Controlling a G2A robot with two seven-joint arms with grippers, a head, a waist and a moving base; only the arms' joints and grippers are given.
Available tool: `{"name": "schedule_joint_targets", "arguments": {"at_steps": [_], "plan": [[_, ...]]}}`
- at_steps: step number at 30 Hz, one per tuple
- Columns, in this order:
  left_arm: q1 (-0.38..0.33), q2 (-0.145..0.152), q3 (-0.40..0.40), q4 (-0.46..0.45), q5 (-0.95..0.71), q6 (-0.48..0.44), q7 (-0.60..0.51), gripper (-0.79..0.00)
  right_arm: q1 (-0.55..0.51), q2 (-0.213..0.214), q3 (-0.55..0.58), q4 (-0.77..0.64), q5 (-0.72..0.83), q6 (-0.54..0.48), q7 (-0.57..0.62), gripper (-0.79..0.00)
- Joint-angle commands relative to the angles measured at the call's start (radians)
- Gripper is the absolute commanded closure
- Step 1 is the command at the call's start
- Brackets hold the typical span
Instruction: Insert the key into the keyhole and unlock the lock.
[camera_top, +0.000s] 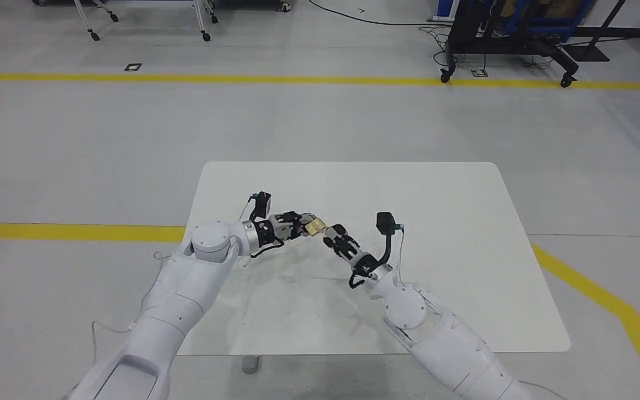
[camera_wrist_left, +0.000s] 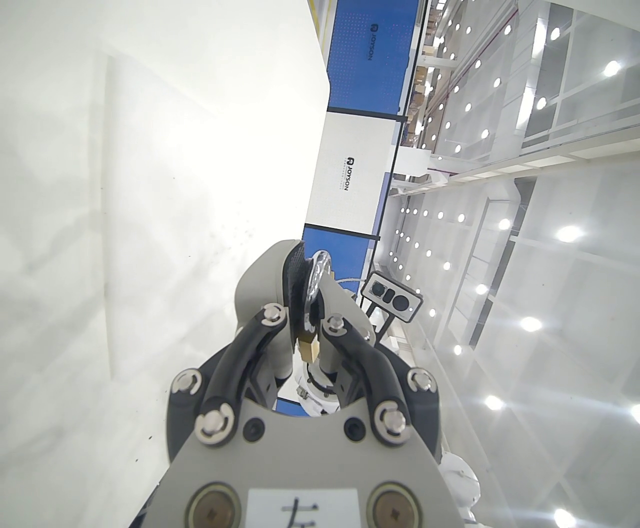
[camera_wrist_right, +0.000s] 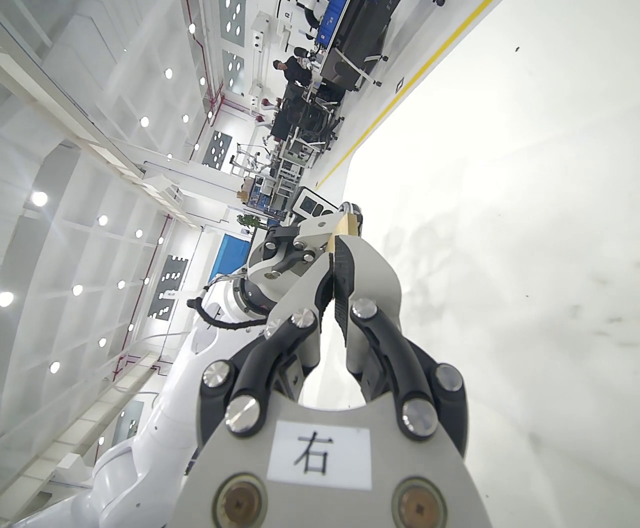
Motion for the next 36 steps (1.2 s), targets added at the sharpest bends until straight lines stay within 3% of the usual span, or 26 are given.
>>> {"name": "schedule_joint_targets", "arguments": {"at_steps": [1, 14, 20, 36], "plan": [[0.0, 0.0, -0.001, 0.0, 0.0, 0.001, 0.0, 0.0, -0.006, 0.002, 0.003, -0.002, -0.031, -0.001, 0.02, 0.0], [-0.002, -0.001, -0.012, 0.008, -0.002, 0.001, -0.001, 0.0, -0.056, 0.002, 0.097, -0.028, 0.126, -0.086, 0.07, 0.0], [-0.001, -0.003, -0.015, 0.01, -0.009, 0.004, -0.006, 0.0, -0.054, -0.007, 0.094, -0.005, 0.241, -0.041, 0.161, 0.0], [0.0, -0.006, -0.014, 0.006, 0.003, 0.003, -0.007, 0.0, -0.017, -0.037, 0.078, 0.046, 0.268, -0.008, 0.135, 0.0]]}}
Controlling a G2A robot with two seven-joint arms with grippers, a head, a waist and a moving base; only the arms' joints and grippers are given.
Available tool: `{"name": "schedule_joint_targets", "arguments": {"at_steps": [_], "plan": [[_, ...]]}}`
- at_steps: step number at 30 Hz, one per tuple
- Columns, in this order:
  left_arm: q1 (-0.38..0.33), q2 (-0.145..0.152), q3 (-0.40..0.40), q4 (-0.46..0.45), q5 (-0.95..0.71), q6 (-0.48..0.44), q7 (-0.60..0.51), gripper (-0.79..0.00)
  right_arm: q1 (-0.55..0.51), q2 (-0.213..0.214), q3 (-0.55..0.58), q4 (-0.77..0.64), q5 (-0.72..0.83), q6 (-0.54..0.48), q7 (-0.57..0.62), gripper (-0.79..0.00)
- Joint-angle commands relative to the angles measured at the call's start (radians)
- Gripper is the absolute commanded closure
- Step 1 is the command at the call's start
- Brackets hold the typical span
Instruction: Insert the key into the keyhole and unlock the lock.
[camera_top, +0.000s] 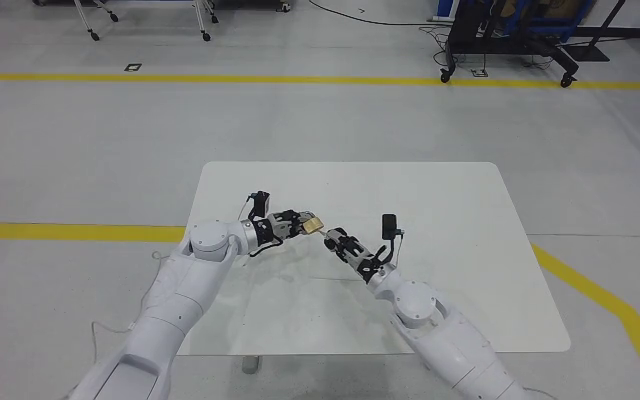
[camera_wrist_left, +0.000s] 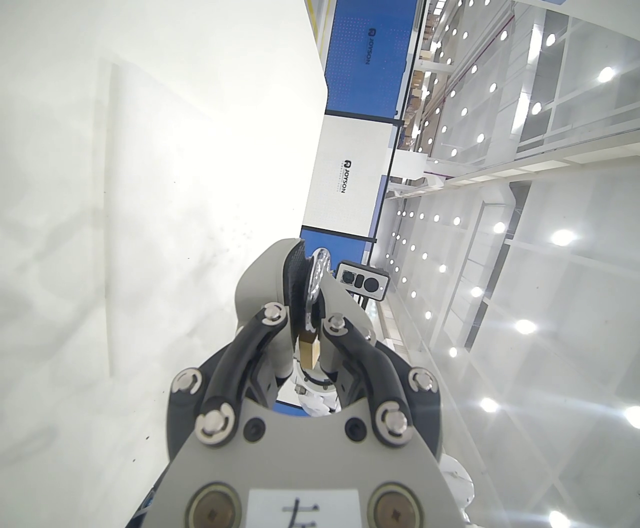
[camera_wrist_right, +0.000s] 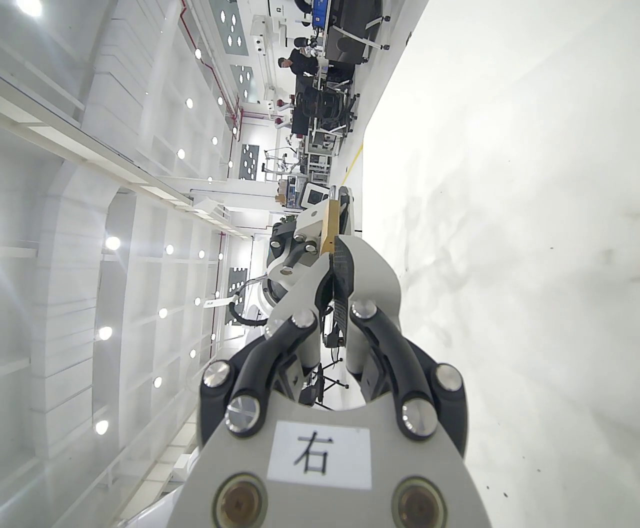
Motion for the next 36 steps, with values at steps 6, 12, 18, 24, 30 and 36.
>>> {"name": "schedule_joint_targets", "arguments": {"at_steps": [6, 12, 18, 24, 30, 36], "plan": [[0.001, -0.002, 0.003, 0.0, 0.009, 0.002, 0.01, 0.0, -0.005, -0.009, -0.01, -0.003, -0.028, 0.003, -0.021, 0.0], [0.001, -0.004, 0.005, -0.002, 0.017, 0.003, 0.017, 0.0, -0.004, -0.018, -0.021, -0.007, -0.04, 0.011, -0.019, 0.0], [0.004, -0.005, 0.001, -0.004, 0.016, 0.003, 0.023, 0.0, -0.007, -0.023, -0.017, -0.011, -0.051, 0.01, -0.023, 0.0], [0.006, -0.006, -0.001, -0.003, 0.01, 0.012, 0.024, 0.0, -0.02, -0.029, -0.023, -0.019, -0.075, 0.007, -0.043, 0.0], [0.006, -0.007, -0.002, -0.004, 0.015, 0.012, 0.024, 0.0, -0.019, -0.036, -0.029, -0.018, -0.081, 0.012, -0.04, 0.0], [0.005, -0.007, -0.003, -0.001, 0.007, 0.022, 0.001, 0.0, -0.016, -0.042, -0.018, -0.016, -0.084, 0.017, -0.052, 0.0]]}}
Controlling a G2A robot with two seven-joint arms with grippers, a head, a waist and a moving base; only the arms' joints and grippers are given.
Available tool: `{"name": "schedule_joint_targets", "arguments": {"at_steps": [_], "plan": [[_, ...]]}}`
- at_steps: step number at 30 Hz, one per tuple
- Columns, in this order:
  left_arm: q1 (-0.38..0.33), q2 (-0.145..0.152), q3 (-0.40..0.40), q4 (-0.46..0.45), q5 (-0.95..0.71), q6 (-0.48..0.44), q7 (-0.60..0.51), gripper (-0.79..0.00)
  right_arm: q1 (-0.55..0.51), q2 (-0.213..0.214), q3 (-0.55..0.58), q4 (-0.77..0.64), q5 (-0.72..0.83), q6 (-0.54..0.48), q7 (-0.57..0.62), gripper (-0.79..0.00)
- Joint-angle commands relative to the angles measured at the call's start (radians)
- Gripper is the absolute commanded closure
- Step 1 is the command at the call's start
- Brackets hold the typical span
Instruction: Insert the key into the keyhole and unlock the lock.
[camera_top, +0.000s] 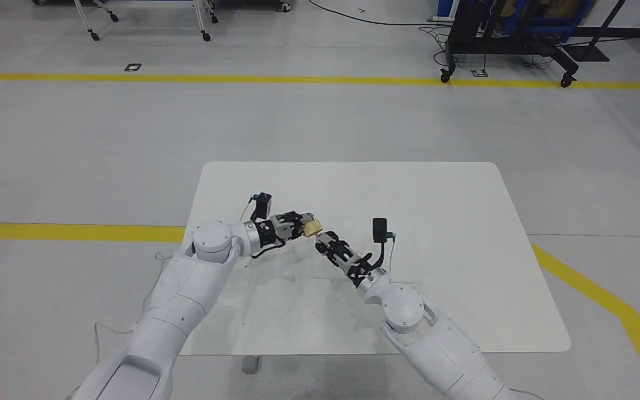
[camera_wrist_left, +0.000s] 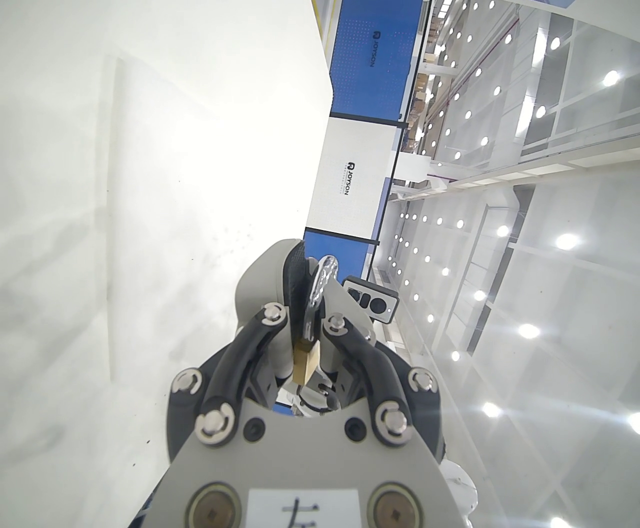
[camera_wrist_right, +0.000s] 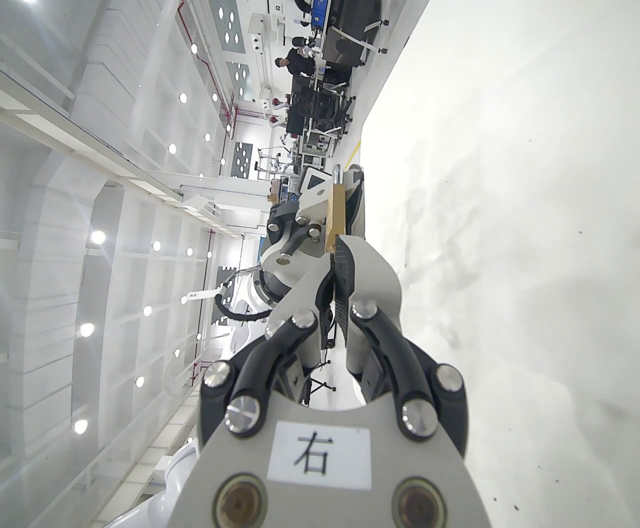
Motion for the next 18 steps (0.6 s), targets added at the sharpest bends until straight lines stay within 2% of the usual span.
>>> {"name": "schedule_joint_targets", "arguments": {"at_steps": [1, 8, 9, 10, 18], "plan": [[-0.002, 0.0, -0.001, 0.003, -0.003, 0.005, -0.007, 0.0, 0.001, -0.002, 0.004, 0.0, -0.003, 0.005, -0.005, 0.0], [-0.007, -0.003, -0.001, 0.014, -0.026, 0.019, -0.039, 0.0, 0.005, -0.008, 0.01, 0.001, -0.01, 0.026, -0.008, 0.0], [-0.008, -0.004, -0.001, 0.016, -0.029, 0.019, -0.043, 0.0, 0.005, -0.009, 0.011, 0.0, -0.005, 0.025, -0.007, -0.249], [-0.008, -0.004, -0.001, 0.018, -0.03, 0.019, -0.044, 0.0, 0.005, -0.01, 0.012, -0.001, 0.0, 0.022, -0.004, -0.785], [-0.017, -0.001, -0.034, 0.04, -0.071, 0.014, -0.044, 0.0, 0.001, -0.011, 0.027, -0.007, 0.042, 0.006, 0.025, -0.785]]}}
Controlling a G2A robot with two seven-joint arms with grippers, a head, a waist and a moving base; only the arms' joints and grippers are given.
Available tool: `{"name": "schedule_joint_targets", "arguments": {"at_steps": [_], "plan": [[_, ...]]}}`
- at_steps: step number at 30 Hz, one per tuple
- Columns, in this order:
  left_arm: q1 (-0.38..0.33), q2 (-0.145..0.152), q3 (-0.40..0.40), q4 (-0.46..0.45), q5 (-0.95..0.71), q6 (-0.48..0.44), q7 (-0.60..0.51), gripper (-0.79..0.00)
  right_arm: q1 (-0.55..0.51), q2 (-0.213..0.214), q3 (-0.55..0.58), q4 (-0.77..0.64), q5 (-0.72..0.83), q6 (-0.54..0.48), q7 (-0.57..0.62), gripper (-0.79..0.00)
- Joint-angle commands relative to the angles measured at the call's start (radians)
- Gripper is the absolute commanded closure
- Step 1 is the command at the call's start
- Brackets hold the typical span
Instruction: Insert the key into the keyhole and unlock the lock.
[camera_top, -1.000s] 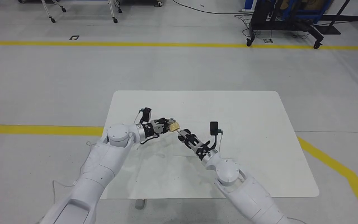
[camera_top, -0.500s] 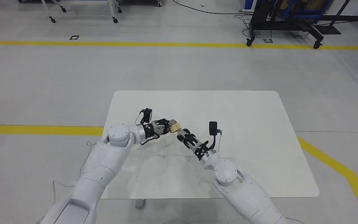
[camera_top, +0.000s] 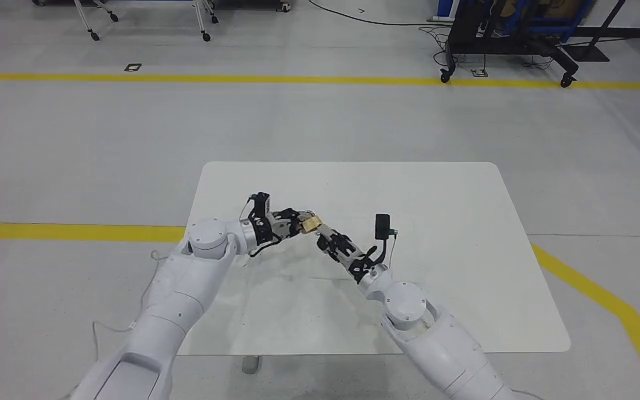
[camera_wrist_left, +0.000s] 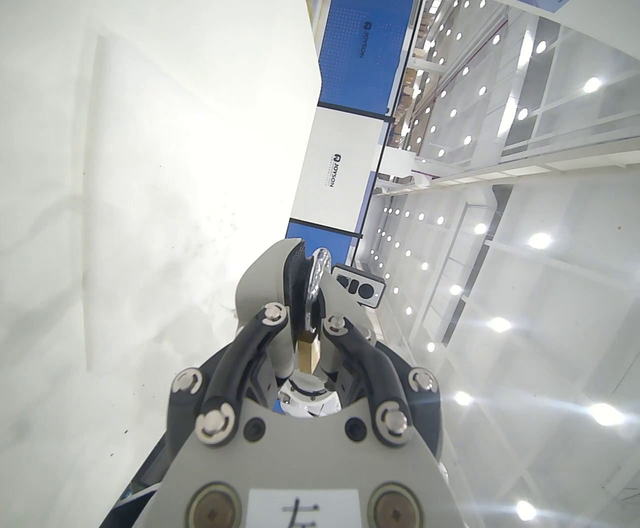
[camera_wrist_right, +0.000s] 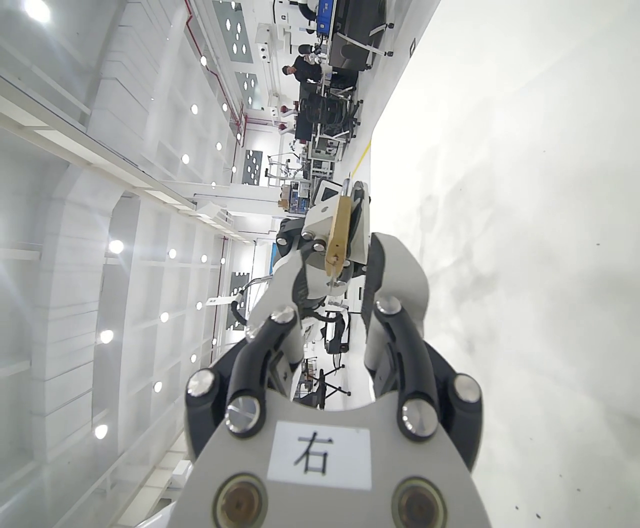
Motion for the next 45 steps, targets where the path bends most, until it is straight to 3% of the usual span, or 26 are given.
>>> {"name": "schedule_joint_targets", "arguments": {"at_steps": [1, 7, 10, 11, 13, 16, 20, 21, 24, 28, 36, 38, 40, 45], "plan": [[0.0, 0.002, -0.008, 0.003, -0.006, -0.002, 0.0, 0.0, 0.0, 0.0, 0.0, 0.0, 0.0, 0.0, 0.0, -0.785], [0.015, 0.003, -0.027, -0.02, -0.031, -0.064, -0.003, 0.0, 0.0, 0.0, 0.0, 0.0, 0.0, 0.0, 0.0, -0.785], [0.035, 0.005, -0.042, -0.054, -0.051, -0.144, -0.015, 0.0, -0.036, 0.0, 0.025, -0.043, 0.18, -0.082, 0.126, -0.785], [0.041, 0.006, -0.048, -0.062, -0.052, -0.168, -0.017, 0.0, -0.044, 0.002, 0.04, -0.044, 0.23, -0.104, 0.178, -0.671], [0.053, 0.008, -0.058, -0.078, -0.067, -0.201, -0.034, 0.0, -0.051, 0.005, 0.055, -0.035, 0.303, -0.119, 0.272, -0.576], [0.065, 0.011, -0.066, -0.091, -0.073, -0.228, -0.059, 0.0, -0.048, 0.005, 0.063, -0.015, 0.384, -0.127, 0.366, -0.36], [0.072, 0.013, -0.069, -0.101, -0.069, -0.233, -0.066, 0.0, -0.039, 0.0, 0.055, 0.011, 0.442, -0.126, 0.411, -0.302], [0.073, 0.014, -0.07, -0.103, -0.068, -0.235, -0.066, 0.0, -0.035, -0.002, 0.054, 0.018, 0.456, -0.126, 0.416, -0.219], [0.076, 0.015, -0.072, -0.108, -0.07, -0.237, -0.072, 0.0, -0.022, -0.006, 0.054, 0.042, 0.477, -0.133, 0.41, -0.114], [0.079, 0.016, -0.073, -0.114, -0.068, -0.242, -0.082, 0.0, -0.01, -0.012, 0.053, 0.06, 0.489, -0.14, 0.391, -0.089], [0.08, 0.017, -0.069, -0.119, -0.053, -0.244, -0.088, 0.0, -0.002, -0.019, 0.055, 0.07, 0.501, -0.144, 0.378, -0.111], [0.081, 0.017, -0.068, -0.12, -0.05, -0.245, -0.088, 0.0, -0.002, -0.02, 0.057, 0.07, 0.503, -0.146, 0.377, -0.086], [0.081, 0.017, -0.067, -0.123, -0.047, -0.25, -0.09, 0.0, -0.005, -0.021, 0.06, 0.069, 0.517, -0.146, 0.378, 0.0], [0.086, 0.018, -0.064, -0.134, -0.042, -0.275, -0.103, 0.0, -0.012, -0.026, 0.071, 0.077, 0.667, -0.083, 0.447, 0.0]]}}
